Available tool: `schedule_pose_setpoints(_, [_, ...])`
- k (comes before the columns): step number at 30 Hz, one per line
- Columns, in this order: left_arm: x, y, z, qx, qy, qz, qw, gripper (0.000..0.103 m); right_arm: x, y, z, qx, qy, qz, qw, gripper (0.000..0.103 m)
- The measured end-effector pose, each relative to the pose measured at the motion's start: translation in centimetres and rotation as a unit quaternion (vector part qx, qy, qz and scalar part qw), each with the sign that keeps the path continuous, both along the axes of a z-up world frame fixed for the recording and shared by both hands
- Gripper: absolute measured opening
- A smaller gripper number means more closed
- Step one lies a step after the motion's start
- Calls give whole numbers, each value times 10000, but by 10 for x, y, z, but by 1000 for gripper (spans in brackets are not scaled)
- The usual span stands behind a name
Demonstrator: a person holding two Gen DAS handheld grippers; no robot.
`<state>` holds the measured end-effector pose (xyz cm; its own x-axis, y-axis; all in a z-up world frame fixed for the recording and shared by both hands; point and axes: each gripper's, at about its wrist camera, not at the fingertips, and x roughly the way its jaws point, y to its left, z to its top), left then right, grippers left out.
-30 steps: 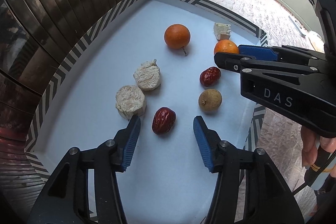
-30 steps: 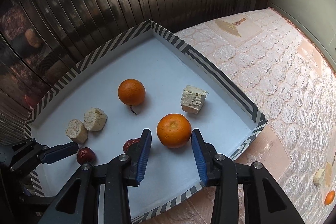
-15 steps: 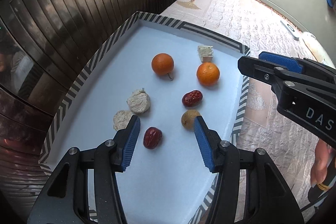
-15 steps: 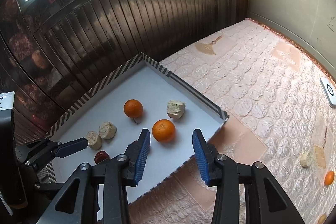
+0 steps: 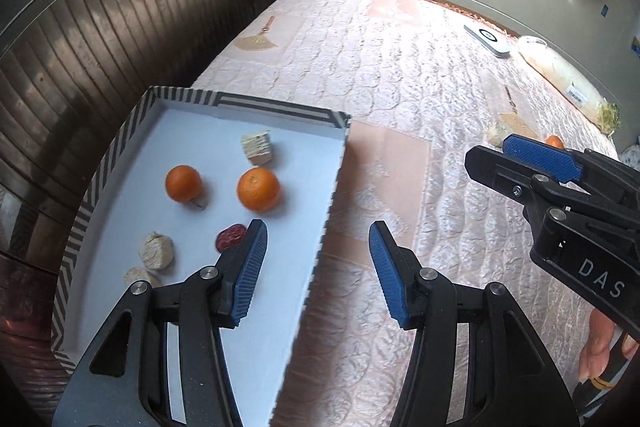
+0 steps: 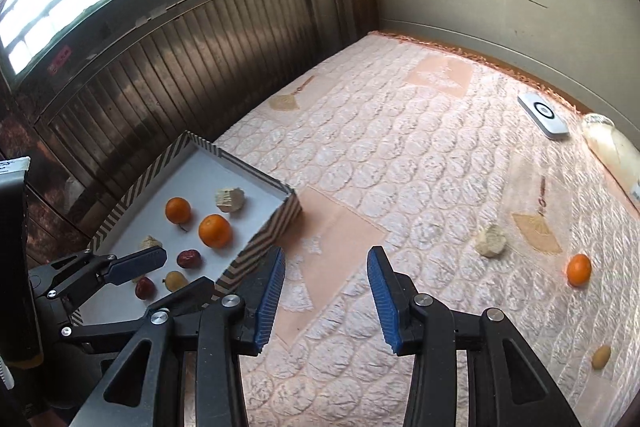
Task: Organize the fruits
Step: 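Move both tools back over the remaining food on the bedspread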
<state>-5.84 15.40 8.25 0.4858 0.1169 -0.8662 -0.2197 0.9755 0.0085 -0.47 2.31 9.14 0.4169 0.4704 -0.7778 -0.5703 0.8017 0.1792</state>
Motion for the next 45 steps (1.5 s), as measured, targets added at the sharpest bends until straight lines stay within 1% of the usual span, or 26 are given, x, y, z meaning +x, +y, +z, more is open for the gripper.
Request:
schedule_pose_setpoints(10, [35,-58,-1,5,-37,-547,9985,53,9,-76,-3,-19,45,-743,9972,41])
schedule_pose_setpoints(16, [55,-86,-5,-48,1,-785,9969,53,14,-114,-5,-45,116,-1105,9938,41])
schedule_pose_setpoints(23, [83,-109,-16,-223,113,-1016,9945,53,19,-157,-12,-54,228,-1479,9887,41])
schedule_pose_setpoints(28, [105,-124,-25,-235,182,-1119,9933,53,21,-185,-19,-85,327,-1695,9850,41])
schedule_pose_setpoints(35, [130,-144,-37,-162,262,-1283,9913,53,27,-218,-27,-99,448,-1975,9792,41])
schedule_pose_setpoints(45, [150,-160,-49,-170,333,-1468,9885,53,34,-244,-34,-114,523,-2208,9738,42])
